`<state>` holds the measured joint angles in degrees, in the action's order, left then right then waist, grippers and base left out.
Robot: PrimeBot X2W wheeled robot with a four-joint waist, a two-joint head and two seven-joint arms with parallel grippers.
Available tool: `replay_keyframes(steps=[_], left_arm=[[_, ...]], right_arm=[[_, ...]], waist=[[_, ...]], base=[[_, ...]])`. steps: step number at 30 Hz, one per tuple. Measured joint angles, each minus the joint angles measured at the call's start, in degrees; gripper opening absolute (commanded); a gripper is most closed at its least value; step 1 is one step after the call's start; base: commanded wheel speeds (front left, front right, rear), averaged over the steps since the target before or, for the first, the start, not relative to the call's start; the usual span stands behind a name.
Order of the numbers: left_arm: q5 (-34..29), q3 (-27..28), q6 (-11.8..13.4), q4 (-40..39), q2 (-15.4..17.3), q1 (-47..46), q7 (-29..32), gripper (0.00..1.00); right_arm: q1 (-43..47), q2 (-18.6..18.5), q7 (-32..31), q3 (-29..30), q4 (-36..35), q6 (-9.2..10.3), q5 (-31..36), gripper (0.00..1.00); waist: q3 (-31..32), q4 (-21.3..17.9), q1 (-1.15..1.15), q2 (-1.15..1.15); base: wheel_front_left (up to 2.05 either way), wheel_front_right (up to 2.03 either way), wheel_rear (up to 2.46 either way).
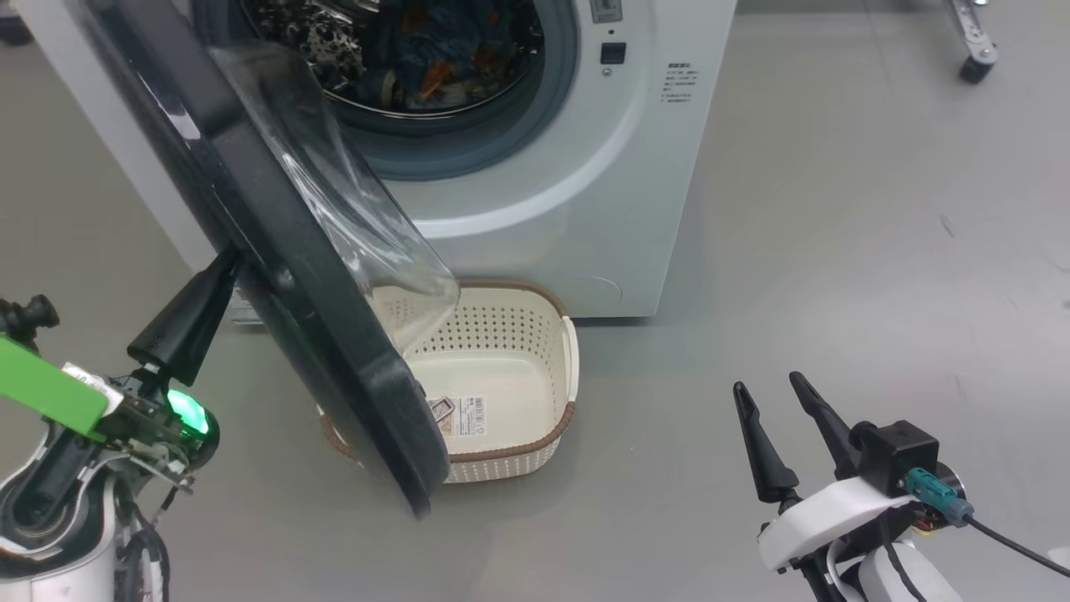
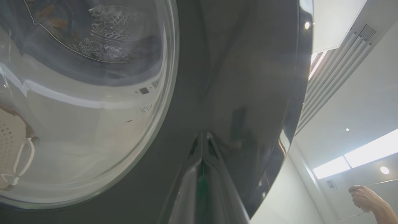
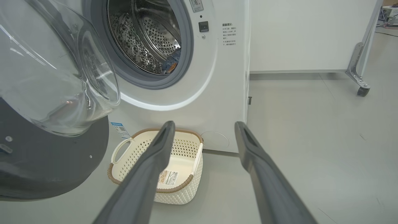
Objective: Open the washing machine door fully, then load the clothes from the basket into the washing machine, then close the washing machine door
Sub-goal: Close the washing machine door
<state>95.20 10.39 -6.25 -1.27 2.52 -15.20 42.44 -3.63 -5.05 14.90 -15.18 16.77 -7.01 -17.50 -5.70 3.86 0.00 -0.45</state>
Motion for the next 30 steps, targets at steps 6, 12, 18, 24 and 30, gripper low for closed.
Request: replay_keyframes(steps=[6, 12, 18, 24, 30], left_arm=[[-1.23, -2.26, 0.25, 1.35, -0.13, -0.37, -3.55, 0.00], [-4.56, -4.80, 0.75, 4.47, -0.29, -3.17, -7.60, 0.00], [-8.00, -7.19, 0.85, 8.34, -0.45, -6.62, -11.25, 0.00], [-10.92, -9.43, 1.51, 13.17, -0.64, -9.86, -14.64, 0.00], [-11.25, -10.77, 2.09, 18.63, -0.92, -12.62, -18.60, 0.00]], right_arm=[[0.57, -0.37, 0.00, 0.05, 0.01, 0.00, 0.07, 1.00], [0.62, -0.40, 0.00, -0.15, 0.00, 0.00, 0.07, 1.00], [0.62, -0.37, 0.00, -0.66, 0.00, 0.00, 0.07, 1.00], [0.62, -0.41, 0.00, -0.23, -0.08, 0.00, 0.05, 1.00], [0.63, -0.30, 0.00, -0.44, -0.10, 0.00, 0.04, 1.00]], waist=[[0.43, -3.31, 0.00, 0.00], [0.77, -6.36, 0.00, 0.00], [0.92, -8.86, 0.00, 0.00], [0.87, -10.48, 0.00, 0.00], [1.08, -10.98, 0.00, 0.00]], base=[[0.00, 0.00, 0.00], [0.00, 0.00, 0.00], [0.00, 0.00, 0.00], [0.00, 0.00, 0.00], [0.00, 0.00, 0.00]])
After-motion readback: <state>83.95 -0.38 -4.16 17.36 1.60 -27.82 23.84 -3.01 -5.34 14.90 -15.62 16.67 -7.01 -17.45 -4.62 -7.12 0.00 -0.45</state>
